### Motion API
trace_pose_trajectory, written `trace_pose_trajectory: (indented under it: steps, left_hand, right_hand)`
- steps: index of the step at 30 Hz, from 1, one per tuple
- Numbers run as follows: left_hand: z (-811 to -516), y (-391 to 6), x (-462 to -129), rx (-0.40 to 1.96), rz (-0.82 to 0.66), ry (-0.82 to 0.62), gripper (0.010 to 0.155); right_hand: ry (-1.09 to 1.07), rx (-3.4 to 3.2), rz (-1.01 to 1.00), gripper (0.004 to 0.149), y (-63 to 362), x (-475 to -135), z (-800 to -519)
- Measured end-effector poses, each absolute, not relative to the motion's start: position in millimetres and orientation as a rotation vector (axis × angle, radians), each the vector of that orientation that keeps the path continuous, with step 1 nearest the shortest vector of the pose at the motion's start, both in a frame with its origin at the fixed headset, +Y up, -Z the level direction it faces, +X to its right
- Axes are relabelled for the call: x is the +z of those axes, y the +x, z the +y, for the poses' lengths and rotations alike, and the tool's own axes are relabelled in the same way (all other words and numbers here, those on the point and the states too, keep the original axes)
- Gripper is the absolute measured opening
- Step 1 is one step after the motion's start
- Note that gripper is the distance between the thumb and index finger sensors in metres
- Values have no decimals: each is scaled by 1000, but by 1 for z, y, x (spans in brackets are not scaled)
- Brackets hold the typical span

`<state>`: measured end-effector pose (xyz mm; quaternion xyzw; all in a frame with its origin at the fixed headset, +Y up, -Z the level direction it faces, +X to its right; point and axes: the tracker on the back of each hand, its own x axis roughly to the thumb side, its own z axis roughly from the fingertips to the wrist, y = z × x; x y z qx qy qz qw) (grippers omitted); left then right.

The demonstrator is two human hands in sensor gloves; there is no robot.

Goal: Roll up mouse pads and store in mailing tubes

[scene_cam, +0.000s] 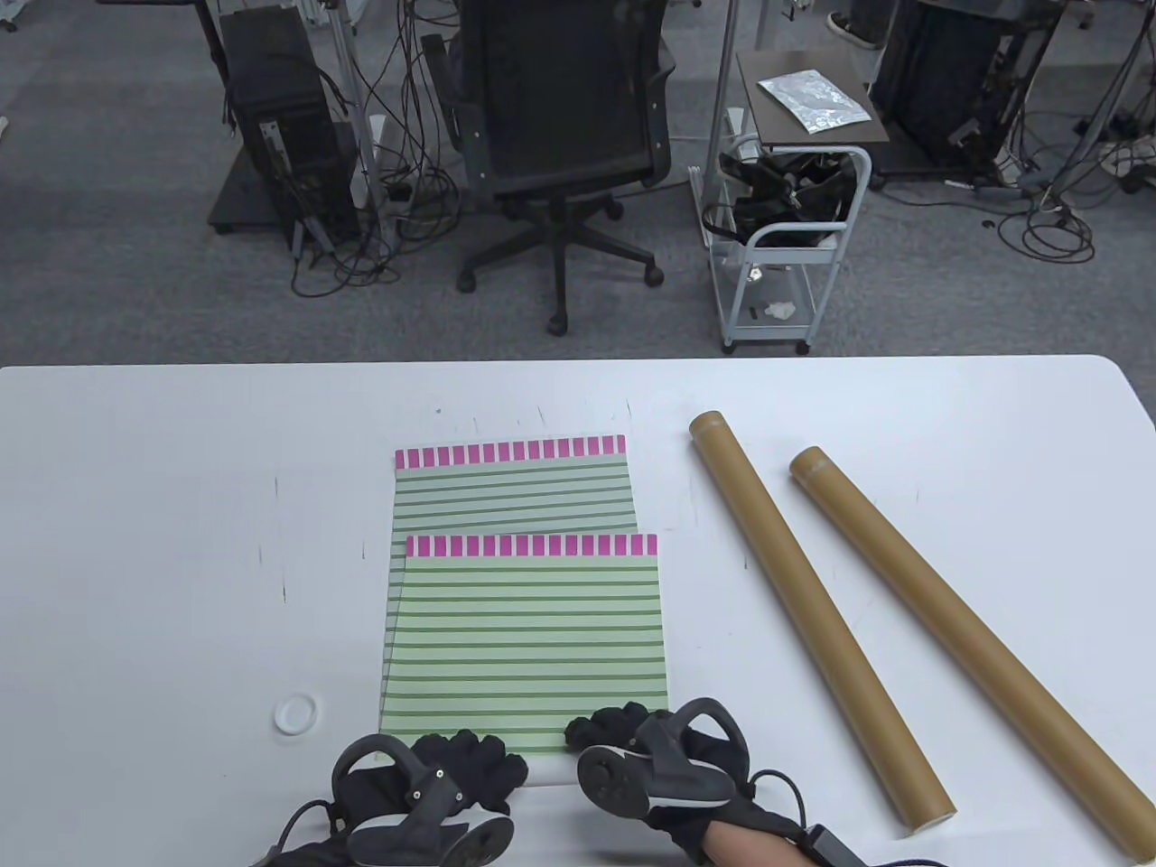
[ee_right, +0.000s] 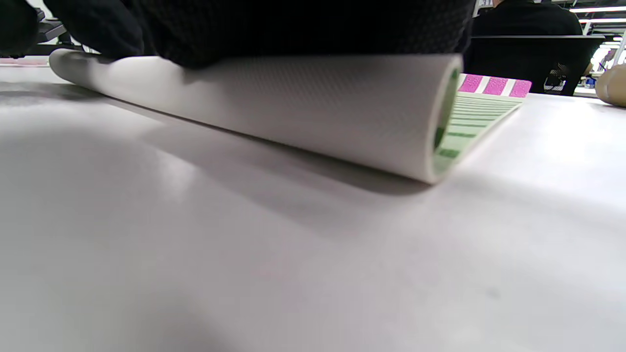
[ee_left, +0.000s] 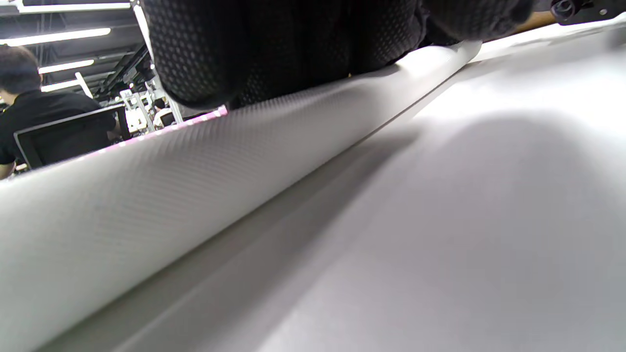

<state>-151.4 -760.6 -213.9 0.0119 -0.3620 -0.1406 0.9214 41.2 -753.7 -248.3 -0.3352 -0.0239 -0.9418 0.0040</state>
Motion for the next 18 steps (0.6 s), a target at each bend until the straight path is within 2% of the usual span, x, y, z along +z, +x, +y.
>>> trace_pose_trajectory:
  steps: [5,10,12,14,16,18]
  left_hand:
    - [-763,-151,-216,-286,-725,7,53]
    - [-763,-151,-216,-294,-695,-19,52]
    - [-764,-149,-215,-321,-675,-26,51]
    - [-764,-143,-214,-423,-694,26,51]
    - [-760,-138,-220,-470,-680,55,48]
    - [-756,-135,-231,-383,-639,-24,39]
  right_hand:
    - [-1080,-2949,-74,50,42,-245,-750]
    - [-1073,-2925,1,49,33,-237,-732]
    - [-1025,-2951,-92,51,29,-237,-729]
    - [-971,-2980,-271,53,25,-238,-732]
    - [-905,-2969,-254,55,24,-240,-735]
    - [-840,-2908,-290,55,22,-246,-738]
